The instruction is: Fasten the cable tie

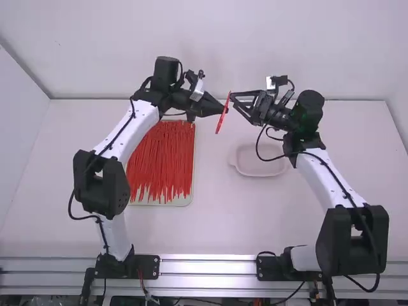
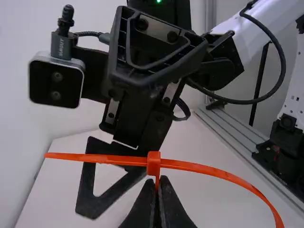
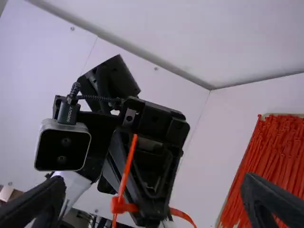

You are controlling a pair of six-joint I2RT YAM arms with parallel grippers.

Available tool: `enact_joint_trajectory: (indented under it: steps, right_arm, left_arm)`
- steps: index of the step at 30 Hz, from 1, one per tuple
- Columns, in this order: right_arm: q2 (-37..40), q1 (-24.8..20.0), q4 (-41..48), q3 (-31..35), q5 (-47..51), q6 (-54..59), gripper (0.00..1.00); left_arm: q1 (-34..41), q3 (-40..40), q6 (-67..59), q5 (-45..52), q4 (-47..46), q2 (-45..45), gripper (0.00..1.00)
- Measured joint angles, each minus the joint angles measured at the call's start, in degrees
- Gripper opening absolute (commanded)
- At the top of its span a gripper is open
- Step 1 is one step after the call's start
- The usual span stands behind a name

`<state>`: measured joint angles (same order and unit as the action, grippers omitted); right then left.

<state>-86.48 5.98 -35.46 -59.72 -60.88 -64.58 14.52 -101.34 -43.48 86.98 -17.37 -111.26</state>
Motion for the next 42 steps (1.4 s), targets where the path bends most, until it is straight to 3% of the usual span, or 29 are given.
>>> enact_joint_trajectory:
  steps: [6, 10, 19, 21, 22, 42]
  right_arm:
    - [0.00, 1.16, -2.75, 0.02, -0.39, -1.44, 0.60]
    - [0.00, 0.98, -2.86, 0.02, -0.46, -2.34, 0.25]
    - [0.00, 0.98, -2.91, 0.02, -0.50, -3.23, 0.22]
    - [0.00, 1.11, -2.91, 0.02, -0.44, -3.13, 0.12]
    - [0.00, 1.20, -2.95, 0.02, -0.44, -3.10, 0.00]
    - [0.00, 1.18, -2.67, -0.22, 0.35, -4.04, 0.00]
  left_arm:
    - [0.74, 0.00, -1.42, -0.20, -0.24, 0.00, 0.02]
    - [0.74, 0.00, -1.57, -0.22, -0.26, 0.00, 0.02]
    - [0.74, 0.70, -1.57, -0.20, 0.31, 0.00, 0.02]
    - [0.74, 0.70, -1.57, -0.20, 0.31, 0.00, 0.02]
    - [0.76, 0.70, -1.60, -0.20, 0.31, 0.00, 0.02]
    - [1.27, 0.85, -2.75, -1.75, 0.31, 0.00, 0.02]
